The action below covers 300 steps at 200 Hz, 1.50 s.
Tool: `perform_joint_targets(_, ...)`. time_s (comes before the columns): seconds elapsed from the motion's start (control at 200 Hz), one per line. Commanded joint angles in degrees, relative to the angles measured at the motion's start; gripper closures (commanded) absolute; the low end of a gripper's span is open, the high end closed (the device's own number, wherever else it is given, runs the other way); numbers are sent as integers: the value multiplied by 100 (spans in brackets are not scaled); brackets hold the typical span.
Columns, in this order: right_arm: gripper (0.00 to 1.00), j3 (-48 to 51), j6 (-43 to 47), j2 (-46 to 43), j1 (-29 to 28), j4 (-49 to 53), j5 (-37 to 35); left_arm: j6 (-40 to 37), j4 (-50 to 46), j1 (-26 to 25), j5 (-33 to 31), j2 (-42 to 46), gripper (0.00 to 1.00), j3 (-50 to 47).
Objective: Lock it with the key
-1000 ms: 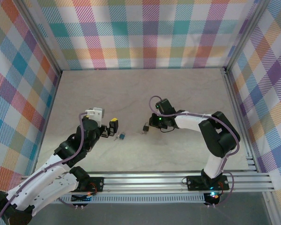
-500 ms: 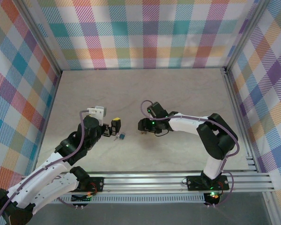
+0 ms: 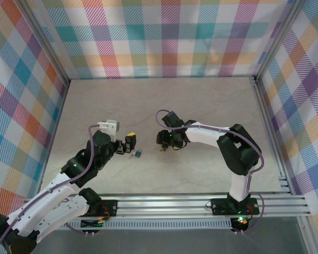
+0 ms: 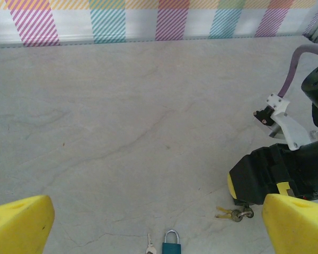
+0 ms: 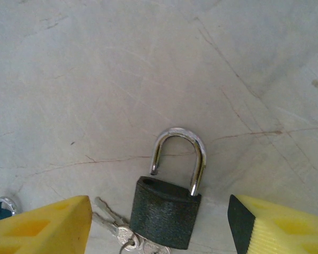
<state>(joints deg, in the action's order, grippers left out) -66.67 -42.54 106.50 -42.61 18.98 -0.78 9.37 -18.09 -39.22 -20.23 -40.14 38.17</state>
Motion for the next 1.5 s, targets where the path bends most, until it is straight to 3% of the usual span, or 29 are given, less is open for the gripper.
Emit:
perform_joint_targets(0.0, 32, -227, 96, 175, -76, 345, -216, -84, -79, 56, -104, 70, 0, 38)
perform_joint_targets(0.805, 48, -963, 604, 905, -335, 1331, -1191, -110, -110, 56, -134, 77, 0, 41)
perform_joint_targets(0.97, 56, -1018, 714, 959, -337, 1379, -1192, -110, -116, 56, -138, 81, 0, 45)
perform_joint_targets(1.315, 63, -1250, 1199, 847, -338, 1597, -1136, -110, -125, 60, -139, 86, 0, 49)
perform_joint_targets(1.495, 46, -1380, 1506, 864, -335, 1805, -1100, -110, -134, 59, -135, 85, 0, 45)
